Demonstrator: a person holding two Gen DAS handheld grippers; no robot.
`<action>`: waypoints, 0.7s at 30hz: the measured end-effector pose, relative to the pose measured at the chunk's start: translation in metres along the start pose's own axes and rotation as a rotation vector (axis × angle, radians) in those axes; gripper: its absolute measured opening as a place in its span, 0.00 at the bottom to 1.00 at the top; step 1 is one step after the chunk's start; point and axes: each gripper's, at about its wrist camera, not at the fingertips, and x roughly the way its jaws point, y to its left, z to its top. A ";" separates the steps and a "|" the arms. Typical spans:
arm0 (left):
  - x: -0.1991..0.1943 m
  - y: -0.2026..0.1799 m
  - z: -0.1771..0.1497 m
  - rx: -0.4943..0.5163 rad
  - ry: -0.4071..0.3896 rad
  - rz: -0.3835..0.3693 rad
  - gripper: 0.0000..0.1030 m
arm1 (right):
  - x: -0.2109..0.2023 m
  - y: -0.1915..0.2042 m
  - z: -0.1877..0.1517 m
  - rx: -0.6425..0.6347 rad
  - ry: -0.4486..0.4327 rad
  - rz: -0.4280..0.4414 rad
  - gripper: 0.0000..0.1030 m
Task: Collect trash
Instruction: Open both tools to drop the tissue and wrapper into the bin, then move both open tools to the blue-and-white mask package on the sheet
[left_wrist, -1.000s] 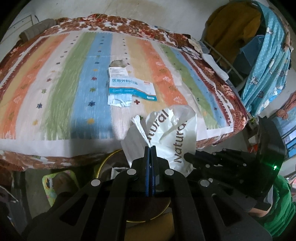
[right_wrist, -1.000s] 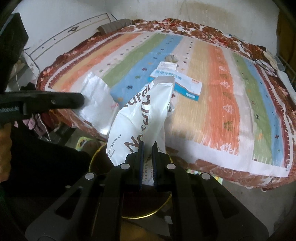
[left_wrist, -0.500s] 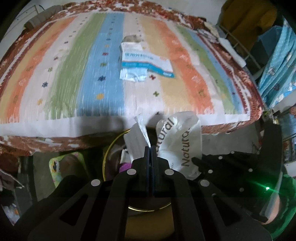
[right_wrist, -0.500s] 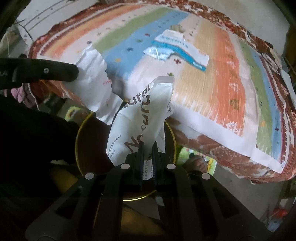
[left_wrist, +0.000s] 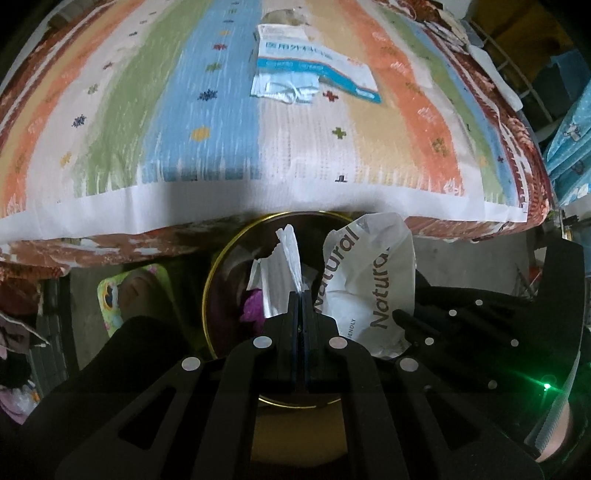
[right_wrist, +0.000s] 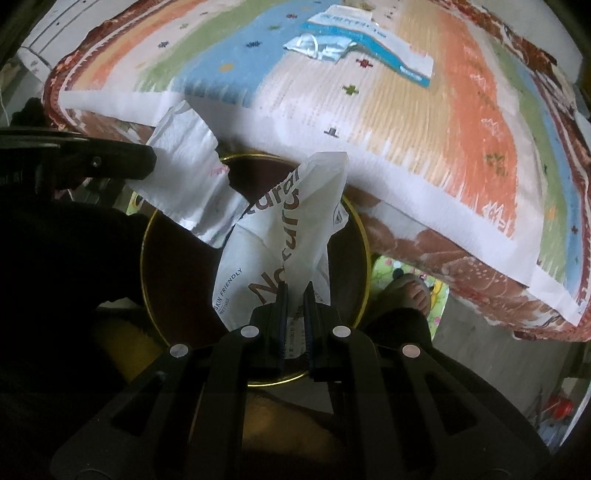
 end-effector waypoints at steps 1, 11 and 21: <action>0.001 0.000 0.000 -0.001 0.001 0.002 0.01 | 0.001 0.000 0.000 0.005 0.004 0.002 0.07; -0.005 0.012 0.004 -0.070 -0.023 0.011 0.33 | 0.001 -0.010 0.002 0.061 0.000 0.017 0.33; -0.017 0.016 0.008 -0.095 -0.075 0.004 0.35 | -0.011 -0.019 0.006 0.102 -0.057 0.029 0.45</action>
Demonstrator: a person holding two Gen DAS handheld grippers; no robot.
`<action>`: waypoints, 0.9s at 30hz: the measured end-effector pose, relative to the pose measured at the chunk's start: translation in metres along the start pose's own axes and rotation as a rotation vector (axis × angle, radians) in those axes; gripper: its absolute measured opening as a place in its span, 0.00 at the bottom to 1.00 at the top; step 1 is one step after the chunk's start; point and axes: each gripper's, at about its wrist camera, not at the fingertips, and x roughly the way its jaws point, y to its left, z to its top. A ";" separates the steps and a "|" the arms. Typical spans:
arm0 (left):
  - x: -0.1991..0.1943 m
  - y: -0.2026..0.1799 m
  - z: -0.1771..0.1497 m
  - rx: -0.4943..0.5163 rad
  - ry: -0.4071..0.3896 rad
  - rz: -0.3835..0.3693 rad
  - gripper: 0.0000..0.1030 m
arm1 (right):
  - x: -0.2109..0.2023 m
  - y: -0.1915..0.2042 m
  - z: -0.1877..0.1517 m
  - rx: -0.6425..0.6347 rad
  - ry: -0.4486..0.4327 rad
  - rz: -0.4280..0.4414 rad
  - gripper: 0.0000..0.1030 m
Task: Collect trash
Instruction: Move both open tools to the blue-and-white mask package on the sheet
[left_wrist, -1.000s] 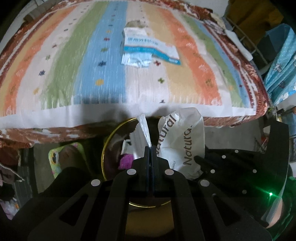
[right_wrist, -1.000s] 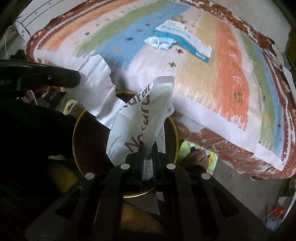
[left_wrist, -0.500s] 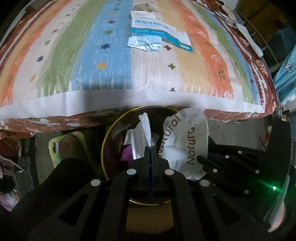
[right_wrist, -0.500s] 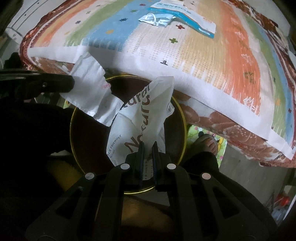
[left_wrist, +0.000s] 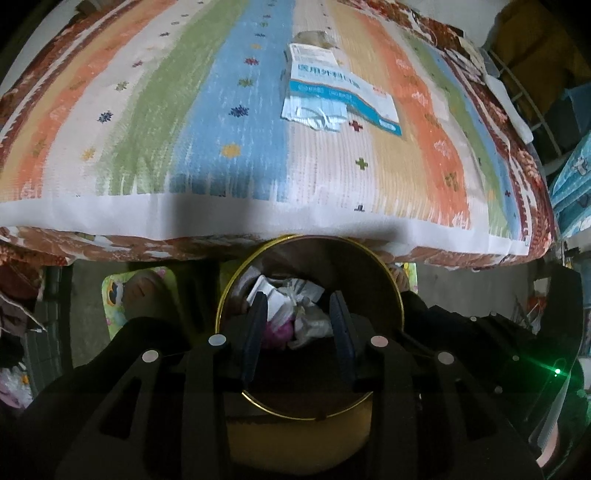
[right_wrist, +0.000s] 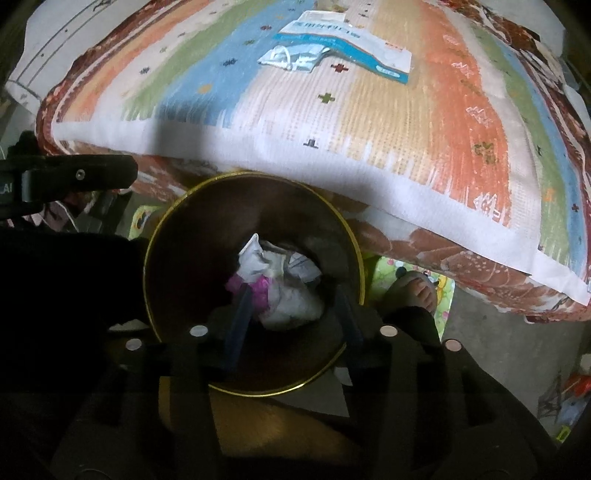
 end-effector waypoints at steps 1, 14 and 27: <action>-0.003 0.001 0.001 -0.006 -0.012 -0.005 0.36 | -0.002 -0.001 0.000 0.005 -0.009 0.002 0.46; -0.029 0.010 0.020 -0.063 -0.138 -0.043 0.62 | -0.032 -0.026 0.018 0.135 -0.159 0.085 0.61; -0.044 0.022 0.058 -0.089 -0.206 -0.049 0.82 | -0.047 -0.045 0.052 0.229 -0.251 0.166 0.77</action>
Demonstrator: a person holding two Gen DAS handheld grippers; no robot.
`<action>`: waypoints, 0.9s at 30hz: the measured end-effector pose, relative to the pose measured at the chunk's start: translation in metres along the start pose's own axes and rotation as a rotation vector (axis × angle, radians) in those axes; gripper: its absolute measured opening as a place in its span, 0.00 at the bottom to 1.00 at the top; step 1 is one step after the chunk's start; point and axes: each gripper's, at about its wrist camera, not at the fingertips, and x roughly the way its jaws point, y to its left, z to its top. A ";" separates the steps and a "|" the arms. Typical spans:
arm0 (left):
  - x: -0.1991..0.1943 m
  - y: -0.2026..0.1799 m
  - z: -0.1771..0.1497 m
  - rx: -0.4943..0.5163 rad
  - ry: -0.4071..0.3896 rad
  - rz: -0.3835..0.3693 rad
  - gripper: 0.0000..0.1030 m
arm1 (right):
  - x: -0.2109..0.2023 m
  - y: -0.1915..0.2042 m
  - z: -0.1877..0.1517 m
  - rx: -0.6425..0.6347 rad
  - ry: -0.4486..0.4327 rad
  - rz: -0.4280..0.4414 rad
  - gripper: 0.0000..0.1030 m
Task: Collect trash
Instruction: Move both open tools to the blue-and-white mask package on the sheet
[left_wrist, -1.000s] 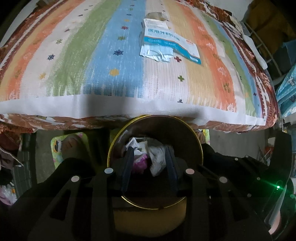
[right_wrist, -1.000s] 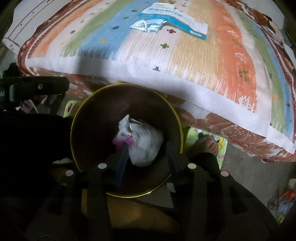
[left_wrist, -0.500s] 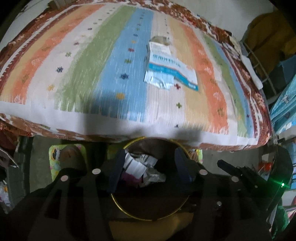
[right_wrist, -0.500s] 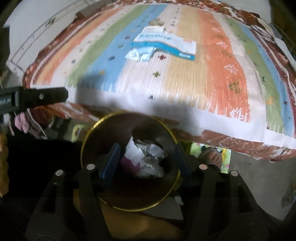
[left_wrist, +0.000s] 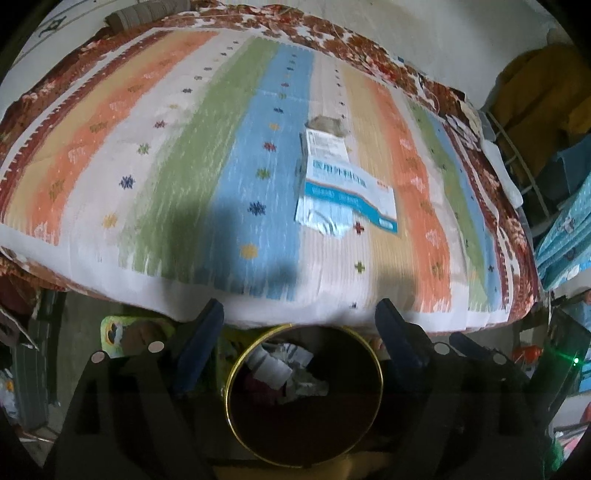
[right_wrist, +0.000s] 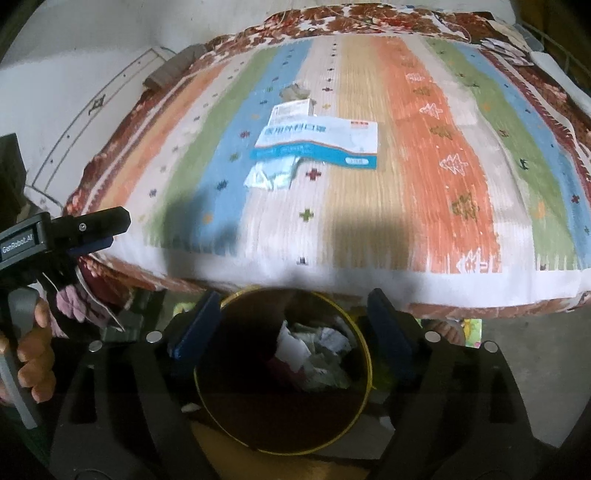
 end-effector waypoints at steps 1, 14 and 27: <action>0.000 0.001 0.003 -0.005 -0.003 -0.002 0.84 | 0.000 0.000 0.002 0.007 -0.004 0.006 0.78; 0.020 0.014 0.048 -0.047 -0.042 0.059 0.94 | 0.016 -0.022 0.034 0.187 -0.057 0.134 0.91; 0.056 0.031 0.069 -0.119 0.000 0.027 0.94 | 0.059 -0.048 0.057 0.397 -0.073 0.284 0.91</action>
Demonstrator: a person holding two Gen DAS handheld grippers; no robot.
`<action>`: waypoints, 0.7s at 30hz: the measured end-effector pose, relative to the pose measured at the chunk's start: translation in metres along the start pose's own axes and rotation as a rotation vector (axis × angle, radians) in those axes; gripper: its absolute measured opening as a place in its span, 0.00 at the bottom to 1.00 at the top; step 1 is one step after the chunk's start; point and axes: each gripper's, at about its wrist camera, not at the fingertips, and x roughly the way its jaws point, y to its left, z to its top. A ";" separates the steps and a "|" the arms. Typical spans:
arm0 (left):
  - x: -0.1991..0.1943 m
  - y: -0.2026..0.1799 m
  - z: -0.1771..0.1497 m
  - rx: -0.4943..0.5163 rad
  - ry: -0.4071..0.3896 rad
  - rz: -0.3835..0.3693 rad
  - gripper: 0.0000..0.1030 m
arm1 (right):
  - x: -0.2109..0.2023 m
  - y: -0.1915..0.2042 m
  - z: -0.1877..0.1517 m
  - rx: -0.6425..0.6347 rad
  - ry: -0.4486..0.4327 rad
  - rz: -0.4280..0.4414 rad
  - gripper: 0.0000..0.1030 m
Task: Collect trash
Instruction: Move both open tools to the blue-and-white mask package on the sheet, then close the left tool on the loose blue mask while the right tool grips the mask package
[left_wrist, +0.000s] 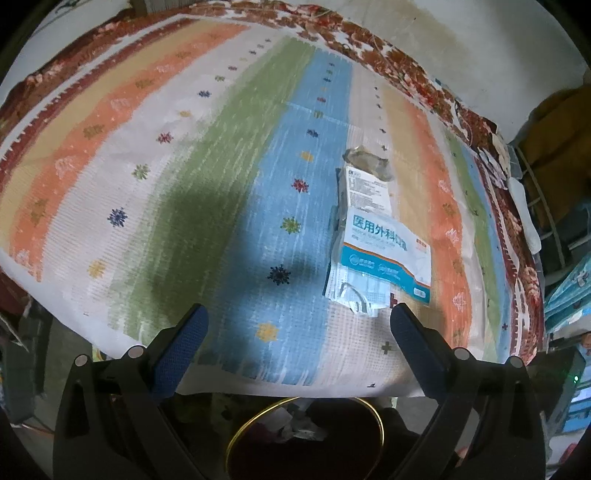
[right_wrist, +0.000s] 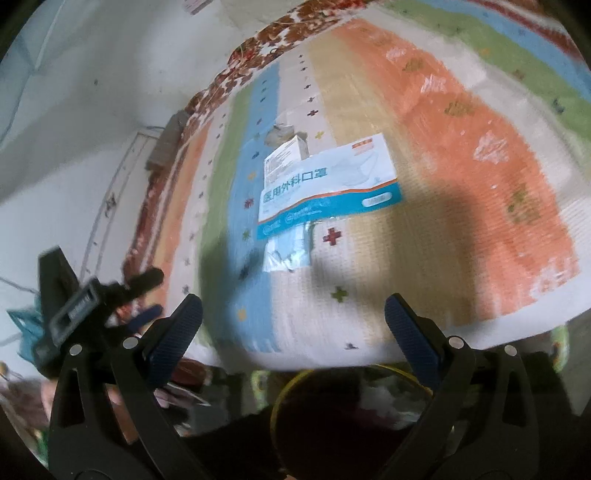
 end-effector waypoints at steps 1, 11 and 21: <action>0.003 0.001 0.001 -0.004 0.008 0.003 0.94 | 0.005 -0.003 0.002 0.022 0.004 0.013 0.91; 0.033 0.010 0.006 -0.044 0.039 -0.010 0.94 | 0.036 -0.024 0.017 0.138 -0.022 0.082 0.91; 0.067 0.005 0.006 -0.009 0.098 -0.096 0.90 | 0.068 -0.043 0.030 0.269 -0.026 0.181 0.90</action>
